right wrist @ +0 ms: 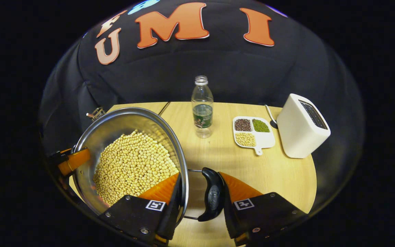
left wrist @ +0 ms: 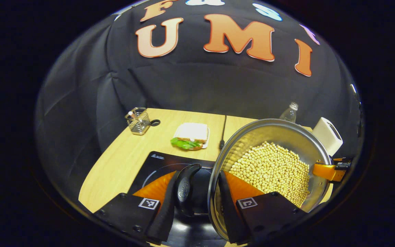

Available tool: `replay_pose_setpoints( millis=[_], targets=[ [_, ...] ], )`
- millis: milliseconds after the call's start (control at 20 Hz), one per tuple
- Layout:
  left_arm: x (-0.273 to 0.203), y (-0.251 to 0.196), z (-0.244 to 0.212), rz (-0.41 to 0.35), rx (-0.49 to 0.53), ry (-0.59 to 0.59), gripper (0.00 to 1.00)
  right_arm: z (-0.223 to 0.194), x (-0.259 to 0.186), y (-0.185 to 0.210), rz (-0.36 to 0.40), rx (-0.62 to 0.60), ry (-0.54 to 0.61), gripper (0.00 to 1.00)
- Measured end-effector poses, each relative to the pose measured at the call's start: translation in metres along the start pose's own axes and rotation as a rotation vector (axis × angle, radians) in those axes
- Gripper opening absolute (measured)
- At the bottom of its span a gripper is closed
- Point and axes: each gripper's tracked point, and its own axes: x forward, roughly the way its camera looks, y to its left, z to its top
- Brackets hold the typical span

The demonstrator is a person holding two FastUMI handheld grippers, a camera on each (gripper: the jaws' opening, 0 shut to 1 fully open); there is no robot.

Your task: First push the handle of the pot to place it horizontally, then grasp the pot with both hands and set it on the induction cooktop.

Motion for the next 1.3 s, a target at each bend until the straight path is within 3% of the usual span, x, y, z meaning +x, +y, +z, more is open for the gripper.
replay_pose_setpoints(
  millis=[400,700,900,1000,1050,1100,1150,1300],
  targets=[
    [-0.054,0.036,0.031,0.106,-0.053,-0.035,0.67,0.031,-0.003,0.094,0.099,-0.070,-0.037,0.58],
    [-0.075,0.042,0.040,0.149,-0.077,-0.047,0.68,0.039,0.005,0.149,0.130,-0.088,-0.030,0.58],
    [-0.073,0.041,0.034,0.147,-0.113,-0.015,0.69,0.037,0.020,0.169,0.115,-0.107,-0.011,0.58],
    [-0.073,0.042,0.034,0.144,-0.110,-0.006,0.69,0.031,0.023,0.176,0.105,-0.111,-0.003,0.53],
    [-0.071,0.042,0.034,0.141,-0.102,-0.003,0.69,0.031,0.026,0.178,0.100,-0.108,-0.001,0.58],
    [-0.070,0.042,0.033,0.137,-0.098,-0.002,0.67,0.029,0.029,0.180,0.097,-0.104,0.002,0.54],
    [-0.069,0.041,0.033,0.132,-0.099,0.004,0.67,0.027,0.030,0.181,0.093,-0.100,0.009,0.58],
    [-0.066,0.041,0.031,0.112,-0.120,0.038,0.69,0.021,0.037,0.183,0.072,-0.102,0.023,0.58]
  ],
)
